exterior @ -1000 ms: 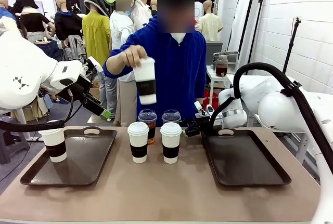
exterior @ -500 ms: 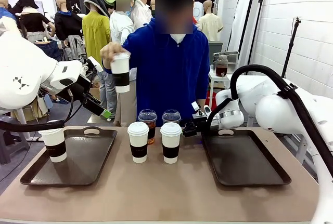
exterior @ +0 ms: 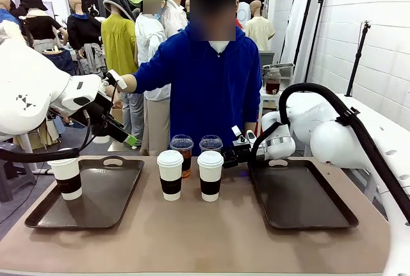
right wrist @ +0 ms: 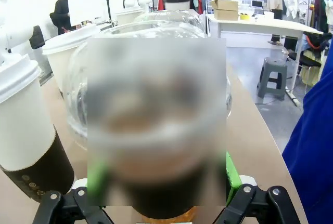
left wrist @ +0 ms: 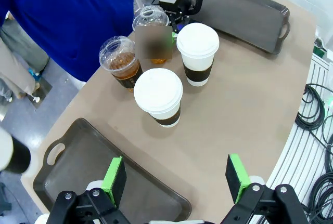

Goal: Distribute the coffee onto the tray.
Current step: Pick up one iced Americano and place it on the right Handle tray.

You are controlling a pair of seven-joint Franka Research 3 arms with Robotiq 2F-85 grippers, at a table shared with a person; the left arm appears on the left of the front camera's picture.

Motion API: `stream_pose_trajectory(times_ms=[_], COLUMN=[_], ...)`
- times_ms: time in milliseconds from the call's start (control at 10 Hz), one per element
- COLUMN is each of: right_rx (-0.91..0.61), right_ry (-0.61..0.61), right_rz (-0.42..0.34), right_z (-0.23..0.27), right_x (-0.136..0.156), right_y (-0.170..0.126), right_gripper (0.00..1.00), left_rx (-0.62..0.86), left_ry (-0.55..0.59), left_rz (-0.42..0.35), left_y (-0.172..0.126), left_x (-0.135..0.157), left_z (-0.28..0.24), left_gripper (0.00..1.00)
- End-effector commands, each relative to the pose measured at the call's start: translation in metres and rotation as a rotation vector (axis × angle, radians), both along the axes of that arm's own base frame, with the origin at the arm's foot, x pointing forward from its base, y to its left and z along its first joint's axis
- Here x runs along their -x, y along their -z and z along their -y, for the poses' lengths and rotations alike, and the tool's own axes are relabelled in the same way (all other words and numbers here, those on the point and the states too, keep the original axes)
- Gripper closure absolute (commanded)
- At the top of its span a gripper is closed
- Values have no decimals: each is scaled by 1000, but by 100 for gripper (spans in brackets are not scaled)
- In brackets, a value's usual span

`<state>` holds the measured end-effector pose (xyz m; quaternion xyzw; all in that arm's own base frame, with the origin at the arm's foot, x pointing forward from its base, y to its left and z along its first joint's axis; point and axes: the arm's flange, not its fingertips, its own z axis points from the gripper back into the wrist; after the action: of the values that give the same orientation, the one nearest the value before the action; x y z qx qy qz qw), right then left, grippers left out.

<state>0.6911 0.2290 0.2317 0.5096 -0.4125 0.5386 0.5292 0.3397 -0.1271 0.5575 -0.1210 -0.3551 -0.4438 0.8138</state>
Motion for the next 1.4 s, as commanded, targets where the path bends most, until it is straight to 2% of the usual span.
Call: stream_pose_trajectory(times_ms=[0, 100, 200, 700, 1300], right_rx=[5, 7, 4, -1, -50], right_ry=[14, 3, 3, 25, 96], right_rz=[-18, -44, -32, -36, 28], right_z=[-8, -8, -7, 1, 76], right_x=[-11, -10, -10, -6, 27], right_y=[0, -1, 0, -6, -78], right_gripper=[0, 2, 20, 20, 20], left_rx=[3, 3, 3, 3, 3], left_ry=[-1, -1, -1, -1, -1], left_rz=[-1, -1, -1, -1, -1], left_y=[0, 0, 0, 0, 0], left_x=[0, 0, 0, 0, 0], left_z=[-1, -1, -1, -1, -1], left_gripper=[0, 0, 0, 0, 0])
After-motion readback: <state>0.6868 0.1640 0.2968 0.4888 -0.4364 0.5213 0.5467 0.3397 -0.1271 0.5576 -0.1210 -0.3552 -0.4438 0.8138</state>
